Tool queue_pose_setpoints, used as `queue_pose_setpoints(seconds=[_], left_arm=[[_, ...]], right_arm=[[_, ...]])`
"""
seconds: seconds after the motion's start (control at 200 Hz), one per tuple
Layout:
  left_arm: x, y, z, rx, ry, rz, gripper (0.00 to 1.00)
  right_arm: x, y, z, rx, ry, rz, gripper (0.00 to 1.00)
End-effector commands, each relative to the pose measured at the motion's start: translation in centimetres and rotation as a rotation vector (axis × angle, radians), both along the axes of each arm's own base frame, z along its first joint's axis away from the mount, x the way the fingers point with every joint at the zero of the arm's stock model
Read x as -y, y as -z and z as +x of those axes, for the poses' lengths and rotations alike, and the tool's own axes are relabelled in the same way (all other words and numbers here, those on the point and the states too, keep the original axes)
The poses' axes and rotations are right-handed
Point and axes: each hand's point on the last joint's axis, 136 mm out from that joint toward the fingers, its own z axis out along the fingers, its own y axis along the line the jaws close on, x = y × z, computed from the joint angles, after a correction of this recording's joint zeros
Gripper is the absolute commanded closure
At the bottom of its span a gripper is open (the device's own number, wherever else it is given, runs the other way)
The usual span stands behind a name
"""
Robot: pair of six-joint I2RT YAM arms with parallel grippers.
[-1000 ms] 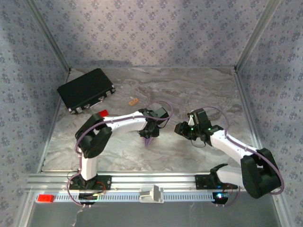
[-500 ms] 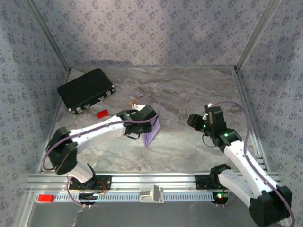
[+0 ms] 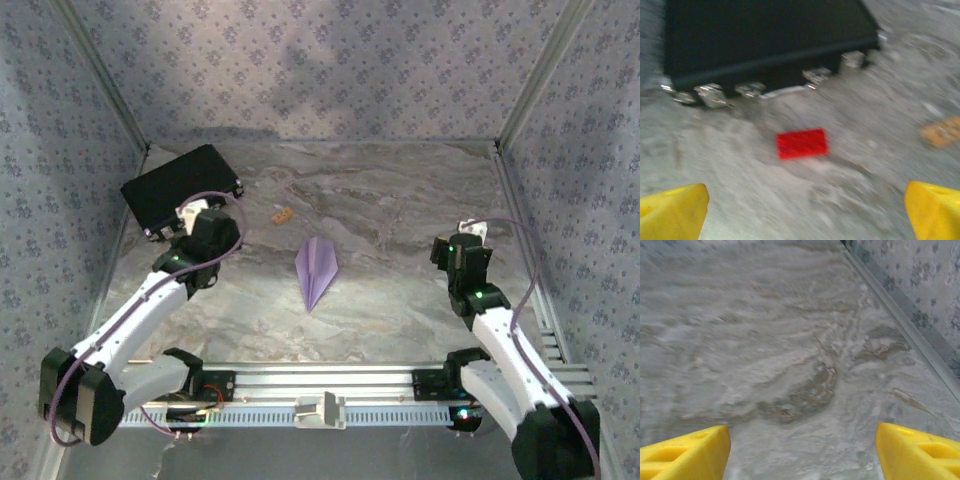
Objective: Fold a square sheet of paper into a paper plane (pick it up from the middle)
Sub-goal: Reset both arms
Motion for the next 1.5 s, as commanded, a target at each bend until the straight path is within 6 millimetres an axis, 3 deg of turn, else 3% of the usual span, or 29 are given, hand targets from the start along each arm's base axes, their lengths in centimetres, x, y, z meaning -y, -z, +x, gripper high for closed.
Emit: queue_pose_setpoints(seconds=[0.0, 0.11, 0.19, 0.28, 0.36, 0.465, 0.545, 0.58, 0.6, 0.795, 0.869, 0.979, 1.104, 1.494], left_arm=[[-3.7, -1.1, 1.0, 0.067, -0.057, 0.148, 0.0], [-6.5, 0.1, 1.4, 0.085, -0.132, 0.168, 0.0], [-7.7, 1.1, 2.1, 0.108, -0.137, 0.197, 0.0], [-7.8, 2.0, 3.1, 0.118, -0.088, 0.246, 0.0], [-7.9, 3.2, 4.0, 0.134, -0.076, 0.248, 0.0], [-6.8, 3.3, 5.0, 0.209, -0.007, 0.219, 0.0], [-6.1, 3.8, 5.8, 0.221, 0.047, 0.194, 0.0], [-5.5, 4.0, 6.2, 0.211, 0.088, 0.193, 0.0], [-5.3, 4.1, 6.4, 0.205, 0.106, 0.196, 0.0], [-4.7, 5.7, 7.6, 0.235, 0.173, 0.24, 0.0], [-4.1, 7.4, 8.1, 0.226, 0.235, 0.209, 0.0], [-5.0, 8.8, 7.8, 0.243, 0.238, 0.127, 0.01], [-6.3, 8.5, 8.3, 0.247, 0.168, 0.117, 0.0], [-6.1, 8.8, 8.2, 0.225, 0.179, 0.12, 0.0]], right_arm=[[1.0, -0.3, 2.7, 0.063, -0.024, -0.035, 0.22], [1.1, 1.5, 5.0, 0.069, -0.056, -0.002, 0.22], [0.6, 1.7, 6.8, 0.116, -0.106, -0.015, 0.22], [-0.7, 1.9, 8.6, 0.155, -0.211, -0.071, 0.21], [-1.0, 3.6, 9.4, 0.11, -0.244, -0.045, 0.21], [-2.3, 5.7, 9.2, 0.162, -0.329, -0.047, 0.19], [-1.5, 5.8, 8.6, 0.158, -0.272, -0.049, 0.14], [-1.6, 5.8, 8.9, 0.151, -0.28, -0.049, 0.02], [-1.6, 5.8, 9.1, 0.148, -0.28, -0.05, 0.01], [-0.5, 6.1, 9.4, 0.121, -0.235, -0.016, 0.01], [-0.5, 6.1, 9.4, 0.121, -0.234, -0.016, 0.01], [-0.5, 6.1, 9.4, 0.122, -0.233, -0.017, 0.01], [-0.5, 6.1, 9.4, 0.121, -0.235, -0.015, 0.01], [-0.5, 6.1, 9.4, 0.121, -0.234, -0.014, 0.01]])
